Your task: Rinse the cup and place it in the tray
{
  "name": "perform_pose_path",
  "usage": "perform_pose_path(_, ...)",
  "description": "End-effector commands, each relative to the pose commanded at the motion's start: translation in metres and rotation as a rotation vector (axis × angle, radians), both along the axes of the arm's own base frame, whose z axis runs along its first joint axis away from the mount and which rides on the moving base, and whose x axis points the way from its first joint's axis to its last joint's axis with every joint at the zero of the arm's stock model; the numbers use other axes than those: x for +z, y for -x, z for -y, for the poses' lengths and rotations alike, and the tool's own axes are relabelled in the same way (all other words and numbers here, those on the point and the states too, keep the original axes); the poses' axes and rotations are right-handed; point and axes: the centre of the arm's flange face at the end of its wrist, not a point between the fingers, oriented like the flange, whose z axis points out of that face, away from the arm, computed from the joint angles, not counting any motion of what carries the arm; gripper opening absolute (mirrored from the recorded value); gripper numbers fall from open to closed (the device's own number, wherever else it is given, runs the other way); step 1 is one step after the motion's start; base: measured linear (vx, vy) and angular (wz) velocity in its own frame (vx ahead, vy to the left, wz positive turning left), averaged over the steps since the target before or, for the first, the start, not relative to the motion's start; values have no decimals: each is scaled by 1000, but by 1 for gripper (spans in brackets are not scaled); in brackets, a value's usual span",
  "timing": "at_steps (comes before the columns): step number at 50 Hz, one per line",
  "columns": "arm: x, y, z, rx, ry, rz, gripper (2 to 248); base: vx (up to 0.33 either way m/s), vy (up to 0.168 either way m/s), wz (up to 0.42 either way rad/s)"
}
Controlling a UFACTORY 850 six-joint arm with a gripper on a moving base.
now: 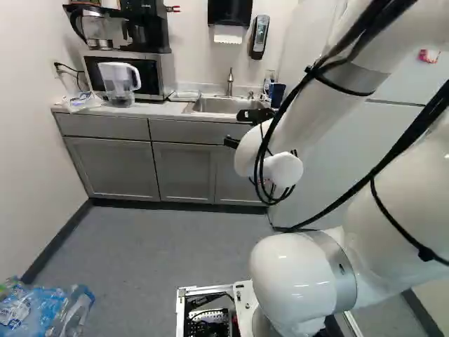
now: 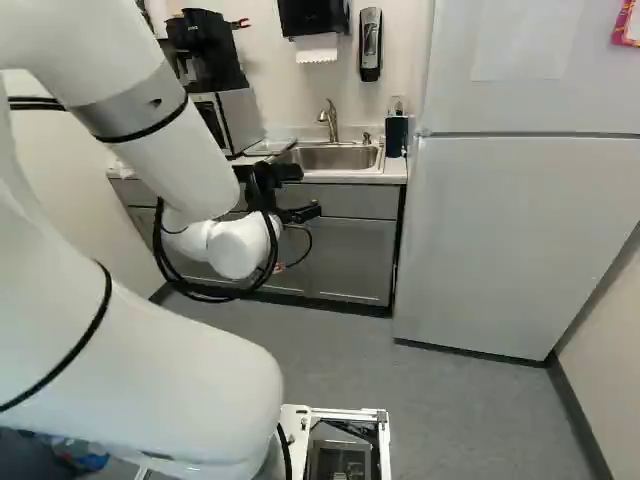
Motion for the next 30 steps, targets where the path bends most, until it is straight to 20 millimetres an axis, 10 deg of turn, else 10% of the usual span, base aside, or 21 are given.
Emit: perform_pose_path(30, 29, -39, -3, 8, 0, 27, 247, 0, 0, 0)
